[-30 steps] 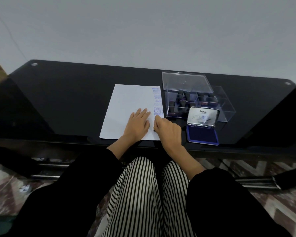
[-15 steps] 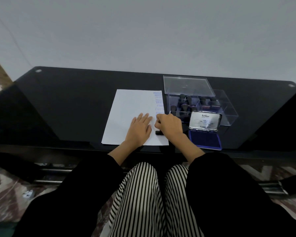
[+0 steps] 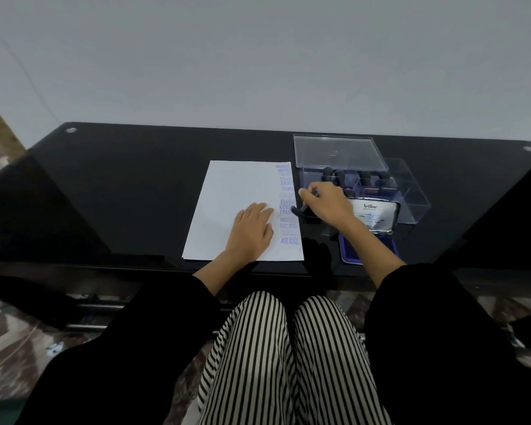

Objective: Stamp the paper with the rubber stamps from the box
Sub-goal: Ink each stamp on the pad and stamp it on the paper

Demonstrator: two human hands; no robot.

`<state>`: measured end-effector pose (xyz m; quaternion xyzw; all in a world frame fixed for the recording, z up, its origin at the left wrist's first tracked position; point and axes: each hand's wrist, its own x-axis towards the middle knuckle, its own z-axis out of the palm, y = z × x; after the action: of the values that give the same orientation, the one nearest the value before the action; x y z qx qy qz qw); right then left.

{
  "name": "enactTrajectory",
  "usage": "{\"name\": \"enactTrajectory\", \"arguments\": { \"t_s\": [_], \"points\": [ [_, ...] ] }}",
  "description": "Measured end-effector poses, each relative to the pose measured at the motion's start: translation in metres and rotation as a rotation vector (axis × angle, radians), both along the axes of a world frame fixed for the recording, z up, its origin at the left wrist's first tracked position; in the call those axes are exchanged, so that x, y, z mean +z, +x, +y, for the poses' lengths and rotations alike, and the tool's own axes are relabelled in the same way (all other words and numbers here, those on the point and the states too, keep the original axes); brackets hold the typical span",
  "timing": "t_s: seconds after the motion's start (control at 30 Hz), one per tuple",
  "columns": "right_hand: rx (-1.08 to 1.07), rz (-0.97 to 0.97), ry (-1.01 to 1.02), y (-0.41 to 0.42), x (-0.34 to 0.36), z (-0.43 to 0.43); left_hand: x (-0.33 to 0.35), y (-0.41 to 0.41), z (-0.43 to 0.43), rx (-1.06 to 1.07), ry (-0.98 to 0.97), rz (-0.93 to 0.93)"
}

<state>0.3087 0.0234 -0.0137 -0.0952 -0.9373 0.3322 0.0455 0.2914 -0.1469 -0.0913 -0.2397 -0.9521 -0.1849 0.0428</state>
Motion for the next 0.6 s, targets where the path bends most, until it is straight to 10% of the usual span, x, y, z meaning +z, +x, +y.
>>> {"name": "enactTrajectory", "arguments": {
  "t_s": [0.6],
  "points": [
    [0.028,0.156,-0.01,-0.05,0.066,0.079,0.067,-0.041,0.06,-0.066,0.164,0.005]
  ]
}}
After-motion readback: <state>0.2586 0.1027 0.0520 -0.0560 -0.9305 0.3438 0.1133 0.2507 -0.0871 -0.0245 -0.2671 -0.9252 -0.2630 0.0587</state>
